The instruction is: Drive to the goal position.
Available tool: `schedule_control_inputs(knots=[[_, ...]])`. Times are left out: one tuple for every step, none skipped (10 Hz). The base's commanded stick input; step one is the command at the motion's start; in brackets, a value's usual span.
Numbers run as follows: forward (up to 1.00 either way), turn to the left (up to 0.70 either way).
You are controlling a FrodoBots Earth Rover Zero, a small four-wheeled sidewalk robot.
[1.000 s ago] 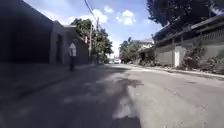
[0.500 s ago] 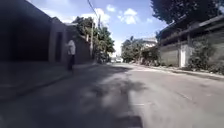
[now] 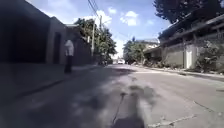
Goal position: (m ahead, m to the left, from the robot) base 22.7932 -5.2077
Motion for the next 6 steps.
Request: schedule_control_inputs(knots=[[1.0, -0.01], [1.0, -0.02], [1.0, -0.03], [1.0, -0.03], [1.0, -0.03], [1.0, -0.04]])
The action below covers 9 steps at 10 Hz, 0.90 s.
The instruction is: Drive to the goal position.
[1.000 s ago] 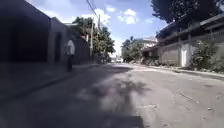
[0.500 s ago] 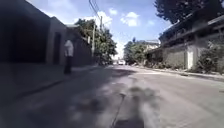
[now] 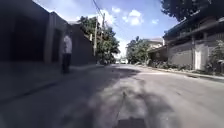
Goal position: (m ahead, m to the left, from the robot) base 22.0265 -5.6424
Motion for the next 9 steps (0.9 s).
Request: schedule_control_inputs(knots=[[1.0, -0.2], [1.0, -0.41], [1.0, -0.41], [1.0, -0.41], [1.0, -0.35], [1.0, -0.06], [1.0, -0.03], [1.0, -0.03], [1.0, -0.03]])
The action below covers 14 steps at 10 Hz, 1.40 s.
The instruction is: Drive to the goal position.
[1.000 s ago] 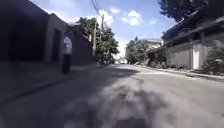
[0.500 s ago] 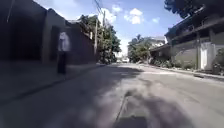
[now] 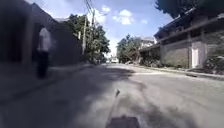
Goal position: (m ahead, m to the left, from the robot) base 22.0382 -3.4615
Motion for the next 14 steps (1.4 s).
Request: schedule_control_inputs(knots=[[1.0, -0.03], [1.0, -0.03], [1.0, -0.03], [1.0, -0.03], [1.0, -0.03], [1.0, -0.03], [1.0, -0.17], [1.0, -0.34], [1.0, -0.4], [1.0, -0.26], [1.0, -0.08], [1.0, -0.03], [1.0, -0.03], [1.0, -0.03]])
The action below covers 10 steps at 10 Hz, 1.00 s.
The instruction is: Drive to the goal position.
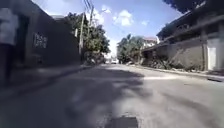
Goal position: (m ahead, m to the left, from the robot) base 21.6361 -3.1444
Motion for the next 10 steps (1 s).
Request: schedule_control_inputs(knots=[[1.0, -0.03], [1.0, -0.03], [1.0, -0.03], [1.0, -0.03], [1.0, -0.03], [1.0, -0.03], [1.0, -0.03], [1.0, -0.03], [1.0, -0.03], [1.0, -0.03]])
